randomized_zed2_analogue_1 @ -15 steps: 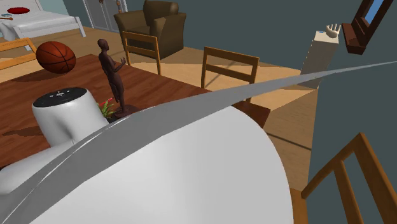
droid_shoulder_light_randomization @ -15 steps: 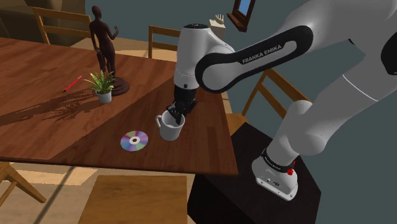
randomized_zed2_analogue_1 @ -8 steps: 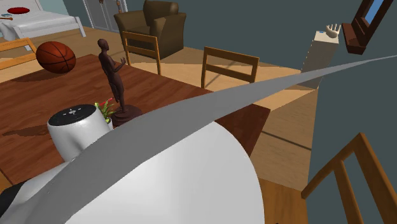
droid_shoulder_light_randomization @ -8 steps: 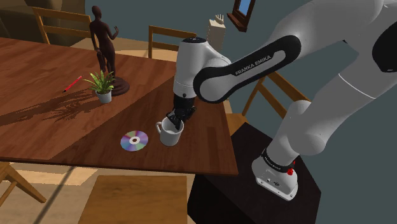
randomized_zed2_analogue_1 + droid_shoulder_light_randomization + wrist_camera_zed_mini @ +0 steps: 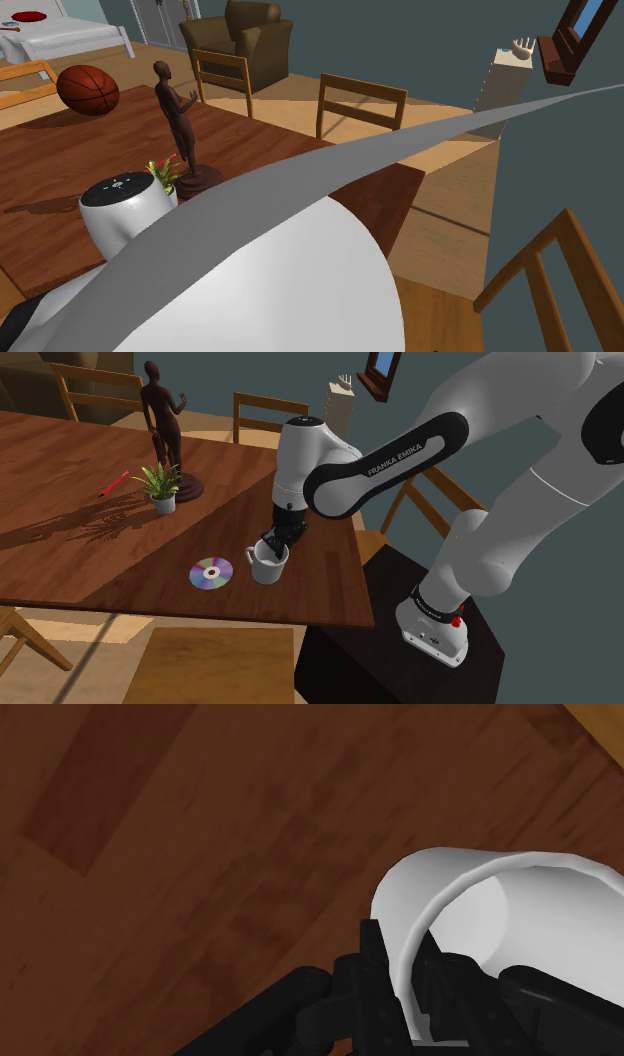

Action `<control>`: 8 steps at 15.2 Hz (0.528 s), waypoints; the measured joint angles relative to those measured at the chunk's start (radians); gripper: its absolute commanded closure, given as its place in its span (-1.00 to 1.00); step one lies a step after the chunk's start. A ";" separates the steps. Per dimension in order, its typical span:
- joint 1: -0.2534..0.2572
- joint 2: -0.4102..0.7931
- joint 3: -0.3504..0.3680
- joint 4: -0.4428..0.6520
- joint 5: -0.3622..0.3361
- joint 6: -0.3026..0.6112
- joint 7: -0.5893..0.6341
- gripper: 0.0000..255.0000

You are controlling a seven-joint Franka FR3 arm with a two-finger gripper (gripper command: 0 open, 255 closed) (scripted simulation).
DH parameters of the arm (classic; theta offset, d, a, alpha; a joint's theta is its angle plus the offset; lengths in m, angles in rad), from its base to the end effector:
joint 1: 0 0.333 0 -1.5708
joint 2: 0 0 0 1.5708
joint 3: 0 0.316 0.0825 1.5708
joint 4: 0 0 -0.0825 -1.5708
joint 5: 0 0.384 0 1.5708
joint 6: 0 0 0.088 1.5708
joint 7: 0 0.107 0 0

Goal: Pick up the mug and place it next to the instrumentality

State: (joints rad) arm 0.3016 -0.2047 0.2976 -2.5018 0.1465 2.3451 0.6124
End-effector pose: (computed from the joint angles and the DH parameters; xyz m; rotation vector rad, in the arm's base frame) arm 0.3725 0.2557 0.3592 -3.0735 0.1819 -0.0123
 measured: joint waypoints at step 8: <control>-0.001 -0.011 -0.003 0.007 0.001 -0.017 -0.003 -1.00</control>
State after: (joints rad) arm 0.3011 -0.2156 0.2948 -2.4951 0.1479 2.3285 0.6096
